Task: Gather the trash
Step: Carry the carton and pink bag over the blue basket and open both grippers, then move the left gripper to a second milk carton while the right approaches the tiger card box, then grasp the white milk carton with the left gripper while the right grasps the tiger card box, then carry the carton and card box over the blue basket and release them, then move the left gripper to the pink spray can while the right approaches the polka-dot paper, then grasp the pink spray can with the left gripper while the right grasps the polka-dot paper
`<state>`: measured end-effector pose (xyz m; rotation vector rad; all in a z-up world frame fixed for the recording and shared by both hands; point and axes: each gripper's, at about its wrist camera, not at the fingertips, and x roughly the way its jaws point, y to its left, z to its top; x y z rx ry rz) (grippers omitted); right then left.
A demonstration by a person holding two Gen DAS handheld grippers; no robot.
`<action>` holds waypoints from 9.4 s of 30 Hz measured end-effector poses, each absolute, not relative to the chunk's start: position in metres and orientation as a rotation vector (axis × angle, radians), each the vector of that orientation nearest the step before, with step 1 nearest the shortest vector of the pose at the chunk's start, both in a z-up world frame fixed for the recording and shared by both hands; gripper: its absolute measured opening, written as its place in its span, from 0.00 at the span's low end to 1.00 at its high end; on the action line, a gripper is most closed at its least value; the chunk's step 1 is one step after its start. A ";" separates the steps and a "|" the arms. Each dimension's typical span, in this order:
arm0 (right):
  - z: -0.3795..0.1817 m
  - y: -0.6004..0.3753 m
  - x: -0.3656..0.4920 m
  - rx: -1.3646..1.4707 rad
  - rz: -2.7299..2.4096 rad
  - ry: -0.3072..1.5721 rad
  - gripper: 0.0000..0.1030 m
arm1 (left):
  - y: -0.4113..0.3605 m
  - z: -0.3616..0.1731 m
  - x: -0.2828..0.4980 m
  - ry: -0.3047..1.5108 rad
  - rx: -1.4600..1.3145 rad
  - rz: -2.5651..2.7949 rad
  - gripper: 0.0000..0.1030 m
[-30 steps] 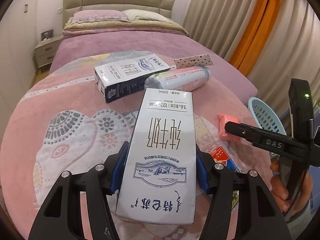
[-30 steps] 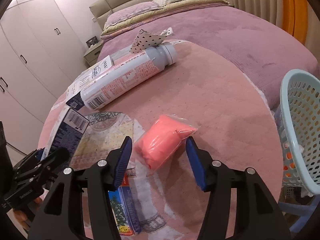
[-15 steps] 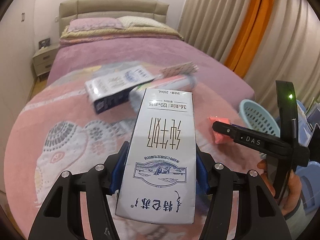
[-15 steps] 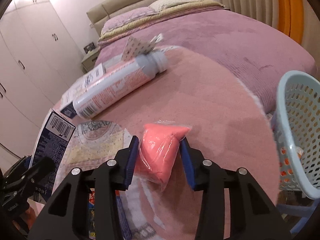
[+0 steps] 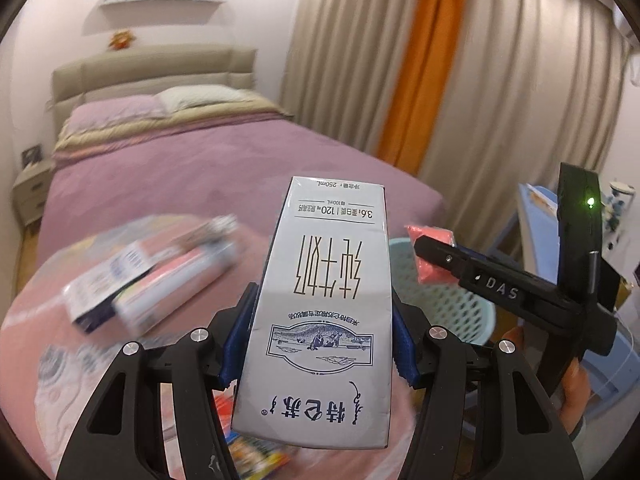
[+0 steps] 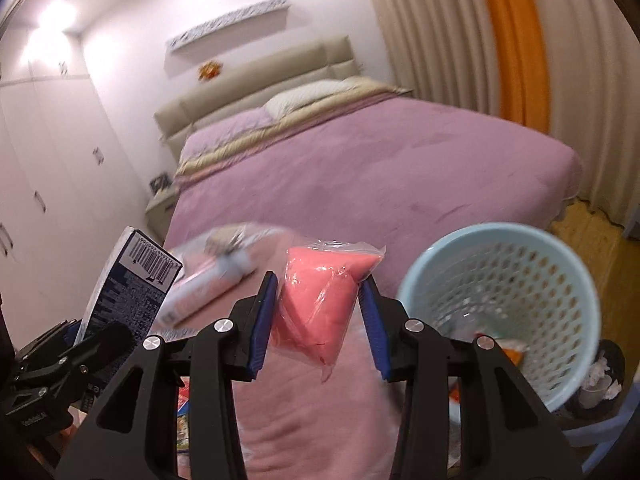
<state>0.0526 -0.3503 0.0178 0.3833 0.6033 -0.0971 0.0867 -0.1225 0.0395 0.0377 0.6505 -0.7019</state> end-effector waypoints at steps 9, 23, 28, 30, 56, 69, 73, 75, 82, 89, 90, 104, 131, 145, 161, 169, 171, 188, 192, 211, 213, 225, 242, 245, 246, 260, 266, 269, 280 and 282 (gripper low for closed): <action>0.006 -0.435 0.033 0.503 -0.256 0.619 0.37 | -0.220 0.042 0.108 0.697 0.076 -0.840 0.55; -0.056 -0.497 0.029 0.627 -0.388 0.760 0.40 | -0.300 -0.029 0.140 0.871 0.082 -0.870 0.64; -0.067 -0.507 0.024 0.653 -0.402 0.770 0.51 | -0.296 -0.032 0.136 0.871 0.077 -0.867 0.70; -0.067 -0.508 0.023 0.658 -0.403 0.767 0.53 | -0.293 -0.031 0.133 0.867 0.075 -0.865 0.70; 0.007 -0.396 0.026 0.486 -0.159 0.668 0.53 | -0.129 0.049 0.097 0.632 -0.099 -0.738 0.70; 0.003 -0.269 0.044 0.326 0.082 0.742 0.63 | 0.007 0.024 0.111 0.663 -0.215 -0.513 0.70; -0.021 -0.225 0.048 0.287 0.163 0.820 0.69 | 0.035 0.013 0.117 0.679 -0.208 -0.435 0.70; -0.033 -0.210 0.049 0.286 0.196 0.855 0.71 | 0.045 0.007 0.120 0.683 -0.197 -0.399 0.70; -0.063 -0.172 0.054 0.262 0.228 0.939 0.71 | 0.068 -0.012 0.157 0.704 -0.113 -0.332 0.81; -0.074 -0.153 0.059 0.180 0.204 0.962 0.74 | 0.065 -0.037 0.199 0.768 -0.020 -0.349 0.81; -0.077 -0.151 0.061 0.164 0.199 0.972 0.74 | 0.063 -0.041 0.207 0.778 0.008 -0.354 0.81; -0.081 -0.139 0.074 0.088 0.228 1.004 0.75 | 0.033 -0.050 0.244 0.805 0.251 -0.423 0.81; -0.083 -0.135 0.070 0.066 0.225 1.004 0.56 | 0.043 -0.053 0.241 0.854 0.128 -0.391 0.58; -0.067 -0.166 0.056 0.124 0.194 0.942 0.56 | 0.073 -0.039 0.144 0.887 -0.028 -0.336 0.54; -0.054 -0.198 0.041 0.176 0.167 0.896 0.56 | 0.036 -0.061 0.124 0.938 0.104 -0.278 0.75; -0.041 -0.227 0.036 0.216 0.137 0.855 0.56 | 0.034 -0.061 0.124 0.939 0.076 -0.219 0.53; -0.038 -0.235 0.035 0.227 0.124 0.843 0.56 | 0.031 -0.052 0.118 0.906 0.072 -0.225 0.51; 0.011 -0.340 0.016 0.295 -0.064 0.662 0.56 | -0.105 0.038 0.085 0.631 0.059 -0.626 0.51; 0.016 -0.377 0.014 0.338 -0.138 0.632 0.56 | -0.151 0.043 0.089 0.615 0.072 -0.696 0.51; -0.041 -0.482 0.028 0.527 -0.396 0.725 0.57 | -0.296 -0.024 0.149 0.822 0.137 -0.828 0.51; -0.046 -0.490 0.029 0.537 -0.427 0.739 0.58 | -0.299 -0.028 0.151 0.831 0.134 -0.833 0.54; -0.066 -0.505 0.025 0.589 -0.406 0.773 0.64 | -0.279 -0.029 0.143 0.833 0.075 -0.868 0.70; -0.026 -0.424 0.035 0.468 -0.246 0.738 0.64 | -0.188 -0.001 0.130 0.752 -0.051 -0.836 0.70; -0.017 -0.406 0.043 0.441 -0.200 0.735 0.64 | -0.165 0.006 0.133 0.715 -0.042 -0.785 0.70; -0.014 -0.399 0.047 0.429 -0.182 0.733 0.64 | -0.157 0.007 0.136 0.703 -0.040 -0.761 0.70; 0.030 -0.301 0.147 0.230 0.016 0.702 0.64 | -0.048 0.027 0.224 0.730 -0.084 -0.584 0.77; 0.021 -0.275 0.215 0.201 0.076 0.729 0.64 | -0.054 -0.024 0.250 0.830 -0.024 -0.573 0.77; 0.011 -0.274 0.244 0.236 0.105 0.774 0.64 | -0.056 -0.034 0.257 0.853 0.017 -0.579 0.77; -0.028 -0.267 0.295 0.256 0.127 0.904 0.64 | -0.076 -0.051 0.253 0.869 0.146 -0.653 0.77; -0.035 -0.268 0.303 0.275 0.142 0.928 0.64 | -0.079 -0.054 0.253 0.874 0.163 -0.660 0.77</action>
